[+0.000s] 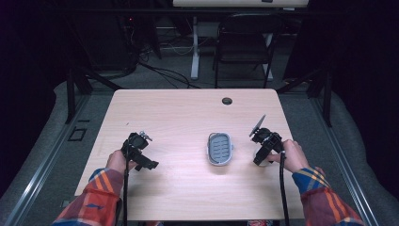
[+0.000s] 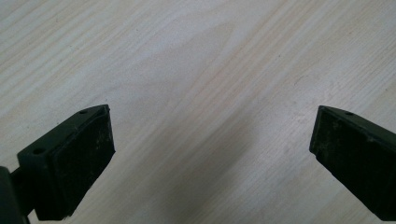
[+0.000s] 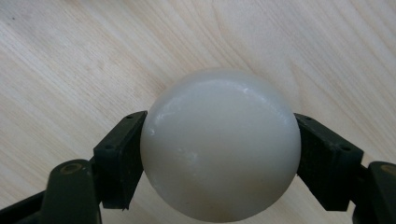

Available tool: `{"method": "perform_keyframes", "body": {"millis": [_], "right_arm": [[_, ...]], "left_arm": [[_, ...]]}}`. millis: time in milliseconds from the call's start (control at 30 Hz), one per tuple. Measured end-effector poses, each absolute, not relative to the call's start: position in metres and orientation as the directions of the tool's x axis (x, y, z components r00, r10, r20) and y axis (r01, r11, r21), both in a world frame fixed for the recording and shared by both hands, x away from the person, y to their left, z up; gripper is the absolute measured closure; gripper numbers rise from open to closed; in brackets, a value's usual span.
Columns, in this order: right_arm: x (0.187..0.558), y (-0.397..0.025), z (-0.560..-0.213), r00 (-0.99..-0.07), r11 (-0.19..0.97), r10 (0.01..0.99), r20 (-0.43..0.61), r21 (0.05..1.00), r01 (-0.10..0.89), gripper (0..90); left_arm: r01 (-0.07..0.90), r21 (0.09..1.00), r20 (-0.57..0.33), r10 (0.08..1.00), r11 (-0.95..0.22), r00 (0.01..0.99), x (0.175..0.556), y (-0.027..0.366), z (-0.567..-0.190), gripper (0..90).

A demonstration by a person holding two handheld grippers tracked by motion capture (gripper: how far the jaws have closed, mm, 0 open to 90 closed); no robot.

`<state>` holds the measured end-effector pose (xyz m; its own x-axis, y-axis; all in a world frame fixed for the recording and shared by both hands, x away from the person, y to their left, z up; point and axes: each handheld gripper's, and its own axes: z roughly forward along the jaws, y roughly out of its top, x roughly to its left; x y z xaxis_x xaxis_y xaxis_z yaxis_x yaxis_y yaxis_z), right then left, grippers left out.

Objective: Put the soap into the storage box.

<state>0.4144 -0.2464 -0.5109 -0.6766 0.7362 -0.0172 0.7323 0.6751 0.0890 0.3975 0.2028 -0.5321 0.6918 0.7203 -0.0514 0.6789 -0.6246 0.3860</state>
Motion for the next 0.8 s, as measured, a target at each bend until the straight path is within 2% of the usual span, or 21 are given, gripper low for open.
{"method": "perform_keyframes", "body": {"millis": [67,167,667,800], "right_arm": [[0.414,-0.244,-0.512,-0.667,0.663,0.745,-0.016,0.122,0.738,24.0],[0.417,-0.241,-0.509,-0.684,0.683,0.729,-0.018,0.091,0.725,23.9],[0.426,-0.227,-0.502,-0.699,0.697,0.714,-0.024,0.118,0.708,24.0],[0.43,-0.223,-0.496,-0.71,0.709,0.703,-0.03,0.093,0.699,24.0]], "left_arm": [[0.679,0.387,-0.052,0.721,-0.624,0.691,0.397,0.203,-0.532,0.0],[0.678,0.386,-0.051,0.72,-0.625,0.692,0.397,0.203,-0.532,0.0],[0.677,0.39,-0.054,0.719,-0.624,0.693,0.397,0.203,-0.532,0.0],[0.678,0.392,-0.053,0.721,-0.622,0.691,0.397,0.203,-0.532,0.0]]}}
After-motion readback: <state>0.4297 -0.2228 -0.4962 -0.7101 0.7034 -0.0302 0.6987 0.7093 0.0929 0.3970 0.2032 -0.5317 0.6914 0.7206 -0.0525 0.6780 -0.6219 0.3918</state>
